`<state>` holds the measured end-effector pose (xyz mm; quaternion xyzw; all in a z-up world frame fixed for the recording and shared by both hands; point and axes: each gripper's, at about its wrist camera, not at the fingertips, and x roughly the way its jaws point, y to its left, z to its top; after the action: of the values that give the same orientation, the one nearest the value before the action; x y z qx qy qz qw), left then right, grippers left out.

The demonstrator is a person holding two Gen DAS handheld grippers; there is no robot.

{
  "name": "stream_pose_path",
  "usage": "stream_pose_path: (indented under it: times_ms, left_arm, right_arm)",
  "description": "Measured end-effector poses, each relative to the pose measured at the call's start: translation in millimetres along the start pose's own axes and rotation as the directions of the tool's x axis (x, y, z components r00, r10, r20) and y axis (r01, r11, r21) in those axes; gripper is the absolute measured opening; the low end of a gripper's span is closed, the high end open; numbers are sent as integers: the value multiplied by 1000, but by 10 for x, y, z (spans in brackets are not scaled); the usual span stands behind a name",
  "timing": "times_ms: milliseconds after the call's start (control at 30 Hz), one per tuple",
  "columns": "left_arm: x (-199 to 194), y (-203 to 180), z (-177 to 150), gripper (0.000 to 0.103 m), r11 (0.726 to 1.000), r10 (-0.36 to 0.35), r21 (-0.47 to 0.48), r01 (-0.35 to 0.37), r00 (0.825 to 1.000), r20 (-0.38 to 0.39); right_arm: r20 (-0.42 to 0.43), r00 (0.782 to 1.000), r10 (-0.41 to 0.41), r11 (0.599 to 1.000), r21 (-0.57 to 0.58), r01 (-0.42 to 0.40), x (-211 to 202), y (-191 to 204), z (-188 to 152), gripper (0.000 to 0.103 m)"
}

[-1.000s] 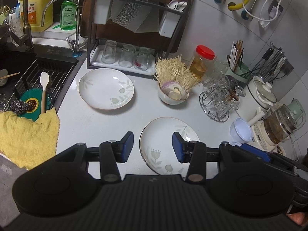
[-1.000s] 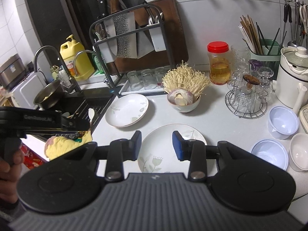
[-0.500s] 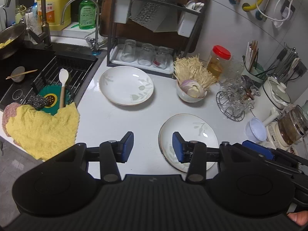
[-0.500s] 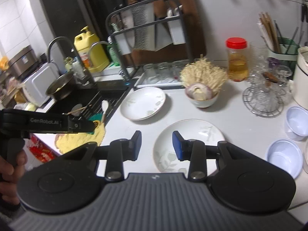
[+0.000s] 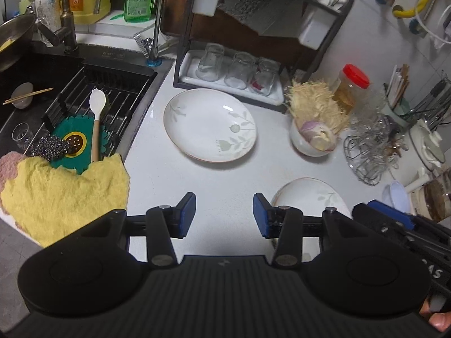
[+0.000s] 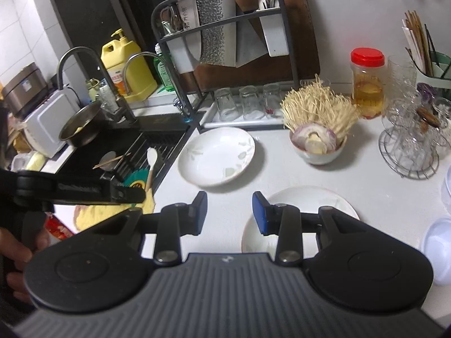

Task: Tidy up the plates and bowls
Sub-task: 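Move both grippers to the smaller white plate beside the glass tray, then close both grippers on the rim of the smaller white plate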

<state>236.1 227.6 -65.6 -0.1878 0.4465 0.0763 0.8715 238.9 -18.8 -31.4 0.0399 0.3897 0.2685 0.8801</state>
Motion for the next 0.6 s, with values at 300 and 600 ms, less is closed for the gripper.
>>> stream_pose_path:
  times_ms: [300, 600]
  left_arm:
    - [653, 447, 586, 58, 1000, -21, 21, 22, 999, -30]
    - [1269, 786, 1011, 73, 999, -27, 35, 29, 997, -77]
  right_arm:
    - [-41, 999, -33, 999, 11, 33, 648, 126, 277, 66]
    - [-69, 994, -79, 992, 91, 86, 1239, 87, 422, 75]
